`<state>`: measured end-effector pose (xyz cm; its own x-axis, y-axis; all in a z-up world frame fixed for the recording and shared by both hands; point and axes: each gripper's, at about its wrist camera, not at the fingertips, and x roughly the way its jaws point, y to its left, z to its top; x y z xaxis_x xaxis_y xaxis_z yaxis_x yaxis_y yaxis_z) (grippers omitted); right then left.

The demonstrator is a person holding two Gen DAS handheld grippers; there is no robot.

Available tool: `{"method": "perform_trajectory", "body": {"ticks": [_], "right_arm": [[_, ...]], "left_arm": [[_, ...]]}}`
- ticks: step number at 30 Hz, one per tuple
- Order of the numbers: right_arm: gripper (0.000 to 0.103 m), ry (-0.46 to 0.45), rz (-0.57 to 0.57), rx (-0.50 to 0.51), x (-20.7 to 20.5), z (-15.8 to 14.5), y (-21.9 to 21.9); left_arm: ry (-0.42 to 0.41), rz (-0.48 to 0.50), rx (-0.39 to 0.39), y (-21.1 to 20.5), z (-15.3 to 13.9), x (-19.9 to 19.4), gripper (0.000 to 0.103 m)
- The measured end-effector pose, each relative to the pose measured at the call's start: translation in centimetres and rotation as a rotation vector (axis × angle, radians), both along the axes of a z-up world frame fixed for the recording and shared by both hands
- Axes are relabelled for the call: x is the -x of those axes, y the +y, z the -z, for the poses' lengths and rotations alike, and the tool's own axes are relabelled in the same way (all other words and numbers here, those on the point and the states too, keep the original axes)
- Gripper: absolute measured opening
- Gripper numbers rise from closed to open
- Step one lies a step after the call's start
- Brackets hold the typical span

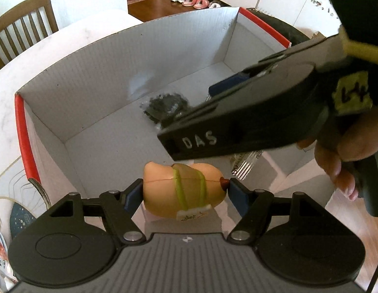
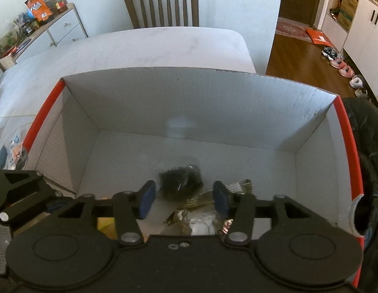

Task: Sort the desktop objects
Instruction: 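Open right tool to drop black item while left tool releases yellow toy in box, then withdraw both tools from the red shoebox back toward the lazy susan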

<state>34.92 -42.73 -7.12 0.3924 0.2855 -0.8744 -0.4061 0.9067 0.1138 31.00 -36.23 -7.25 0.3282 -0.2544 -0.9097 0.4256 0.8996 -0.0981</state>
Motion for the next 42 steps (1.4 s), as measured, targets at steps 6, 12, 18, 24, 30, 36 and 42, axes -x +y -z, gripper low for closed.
{"method": "perform_trajectory", "body": {"ticks": [6, 12, 18, 24, 30, 36, 42], "right_arm": [[0.070, -0.023, 0.028, -0.020, 0.2, -1.2, -0.7], [0.074, -0.038, 0.059, -0.053, 0.9, -2.6, -2.0], [0.081, -0.069, 0.062, -0.087, 1.9, -4.5, -2.9], [0.086, -0.102, 0.052, -0.122, 3.4, -5.7, -2.8], [0.094, -0.140, 0.043, -0.168, 5.1, -7.1, -2.3], [0.096, -0.193, 0.034, -0.179, 7.1, -8.7, -1.2], [0.097, -0.216, 0.056, -0.216, 9.5, -9.8, -0.1]], "left_arm": [[-0.029, -0.022, 0.052, 0.5, -0.7, 0.9, 0.076], [-0.078, -0.014, 0.102, 1.0, -1.9, 1.5, 0.084], [-0.110, -0.032, 0.156, 2.2, -3.6, 3.0, 0.086], [-0.149, -0.047, 0.178, 3.5, -5.3, 4.8, 0.090], [-0.199, -0.058, 0.211, 5.3, -6.6, 6.2, 0.100], [-0.232, -0.072, 0.248, 7.4, -7.8, 7.8, 0.100], [-0.333, -0.102, 0.206, 9.9, -9.4, 10.3, 0.100]]}}
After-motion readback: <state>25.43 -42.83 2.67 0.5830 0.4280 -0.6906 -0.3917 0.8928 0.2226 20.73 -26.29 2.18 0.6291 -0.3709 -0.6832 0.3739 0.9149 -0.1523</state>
